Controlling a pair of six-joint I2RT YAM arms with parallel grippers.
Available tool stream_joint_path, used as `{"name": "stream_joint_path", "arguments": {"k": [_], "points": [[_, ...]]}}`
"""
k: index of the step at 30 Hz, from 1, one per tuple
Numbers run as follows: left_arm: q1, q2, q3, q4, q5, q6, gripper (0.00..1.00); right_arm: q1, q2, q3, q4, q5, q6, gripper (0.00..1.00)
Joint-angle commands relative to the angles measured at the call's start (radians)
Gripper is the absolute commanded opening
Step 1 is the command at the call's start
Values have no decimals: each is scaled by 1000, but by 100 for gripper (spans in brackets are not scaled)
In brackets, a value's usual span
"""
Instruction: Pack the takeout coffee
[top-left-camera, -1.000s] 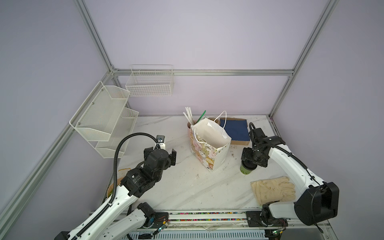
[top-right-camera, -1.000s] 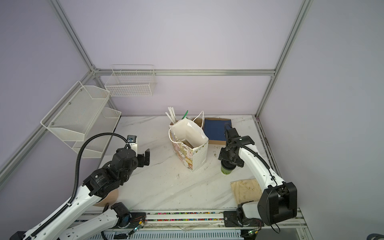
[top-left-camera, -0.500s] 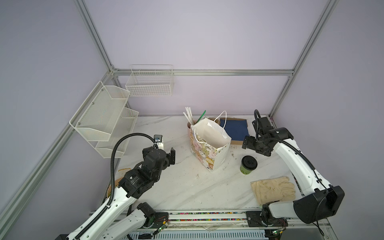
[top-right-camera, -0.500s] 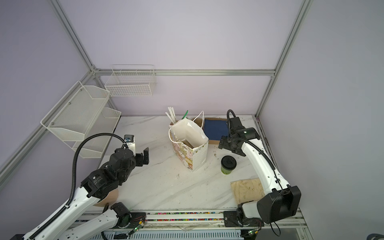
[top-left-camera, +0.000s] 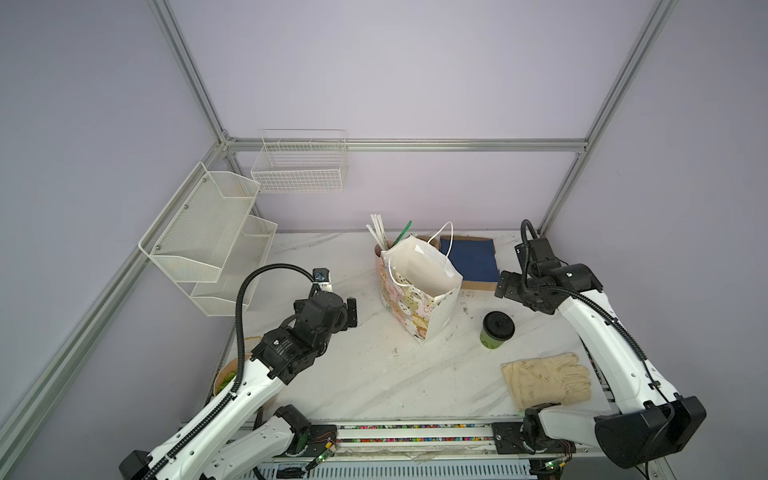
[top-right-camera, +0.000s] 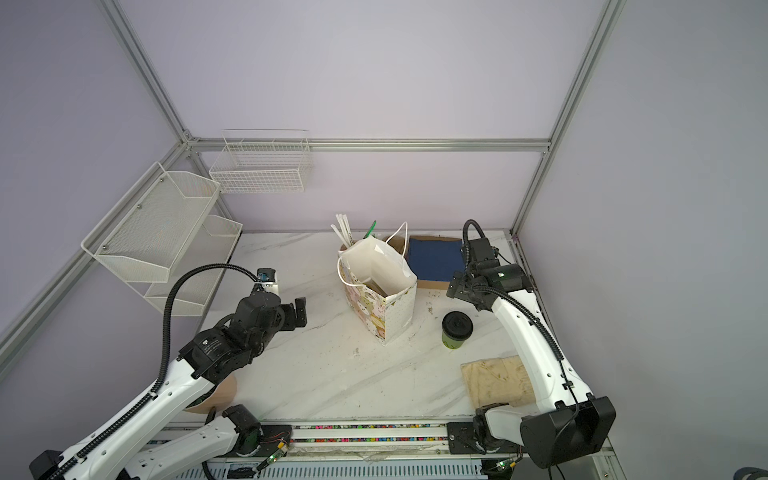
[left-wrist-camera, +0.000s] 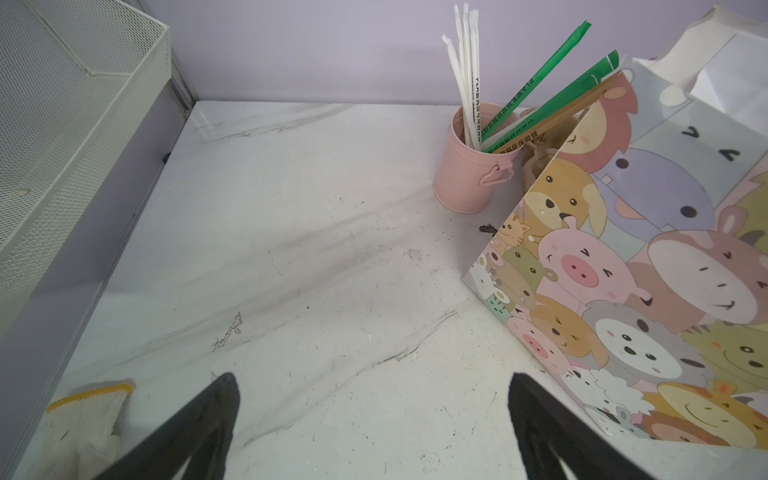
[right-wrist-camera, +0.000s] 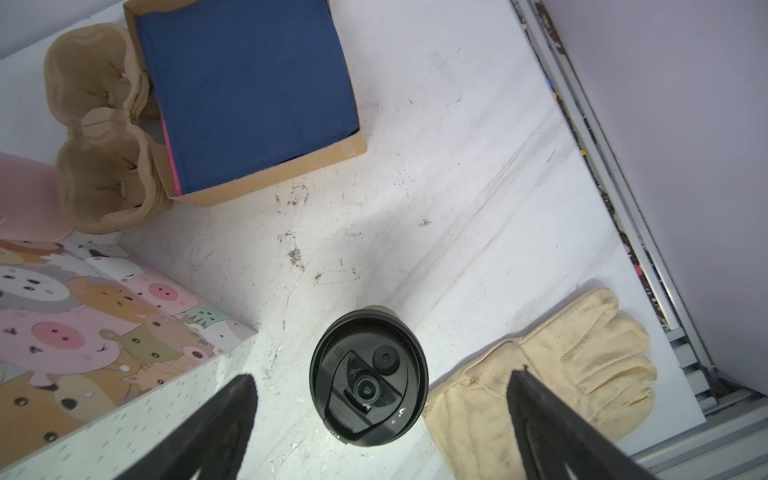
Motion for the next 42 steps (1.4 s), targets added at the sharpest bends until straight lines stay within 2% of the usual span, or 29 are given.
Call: {"name": "stream_joint_path", "arguments": {"k": [1, 5, 11, 21, 25, 30, 42], "points": [[8, 15, 138, -4, 4, -9, 100, -4, -29, -12, -36, -79, -15, 97], [17, 21, 128, -7, -38, 5, 100, -4, -19, -33, -120, -79, -22, 97], [28, -4, 83, 26, -8, 32, 100, 0, -16, -43, -162, -197, -41, 97], [30, -30, 40, 46, 36, 56, 100, 43, 88, 10, -235, -174, -25, 95], [30, -35, 35, 44, 36, 63, 100, 43, 133, -9, -239, -243, 3, 96], [30, -35, 32, 42, 48, 65, 100, 43, 180, 53, -279, -262, 22, 96], [31, -26, 30, 34, 24, 79, 100, 41, 250, 65, -276, -203, 40, 94]]}}
